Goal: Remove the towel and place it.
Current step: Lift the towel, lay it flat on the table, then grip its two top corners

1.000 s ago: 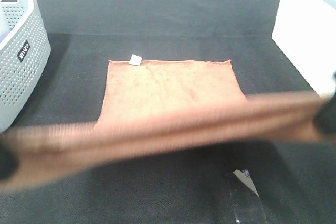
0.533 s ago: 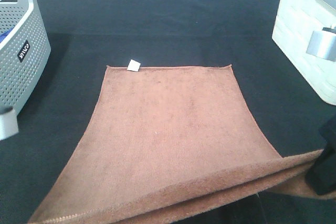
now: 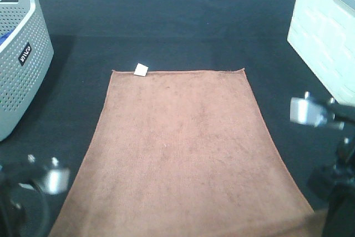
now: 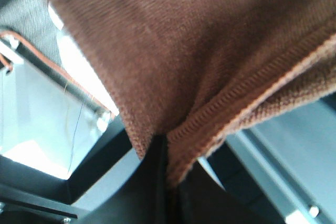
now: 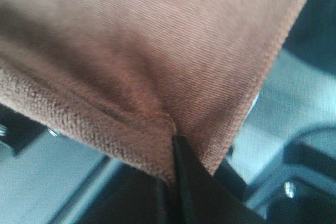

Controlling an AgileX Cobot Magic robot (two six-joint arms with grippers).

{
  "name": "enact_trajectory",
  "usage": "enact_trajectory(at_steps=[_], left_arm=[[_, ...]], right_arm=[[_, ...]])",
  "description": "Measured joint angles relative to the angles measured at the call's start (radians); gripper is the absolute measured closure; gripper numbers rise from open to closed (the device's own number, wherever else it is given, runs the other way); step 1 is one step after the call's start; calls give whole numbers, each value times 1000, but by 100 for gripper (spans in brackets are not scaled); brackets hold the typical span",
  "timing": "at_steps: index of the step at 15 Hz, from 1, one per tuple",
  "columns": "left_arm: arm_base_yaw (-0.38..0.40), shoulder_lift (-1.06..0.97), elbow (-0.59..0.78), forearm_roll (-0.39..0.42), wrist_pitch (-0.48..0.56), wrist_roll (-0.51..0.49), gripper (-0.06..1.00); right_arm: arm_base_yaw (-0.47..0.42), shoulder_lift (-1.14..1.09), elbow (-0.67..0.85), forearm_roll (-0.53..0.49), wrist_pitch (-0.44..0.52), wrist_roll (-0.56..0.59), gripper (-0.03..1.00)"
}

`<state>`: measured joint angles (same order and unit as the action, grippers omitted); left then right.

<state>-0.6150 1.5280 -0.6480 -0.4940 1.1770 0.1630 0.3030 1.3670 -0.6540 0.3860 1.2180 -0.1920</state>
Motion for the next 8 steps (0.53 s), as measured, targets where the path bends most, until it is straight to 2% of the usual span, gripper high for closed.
enact_trajectory(at_steps=[3, 8], left_arm=[[-57, 99, -23, -3, -1, 1, 94], [-66, 160, -141, 27, 24, 1, 94]], right_arm=[[0, 84, 14, -5, -8, -8, 97], [-2, 187, 14, 33, -54, -90, 97]])
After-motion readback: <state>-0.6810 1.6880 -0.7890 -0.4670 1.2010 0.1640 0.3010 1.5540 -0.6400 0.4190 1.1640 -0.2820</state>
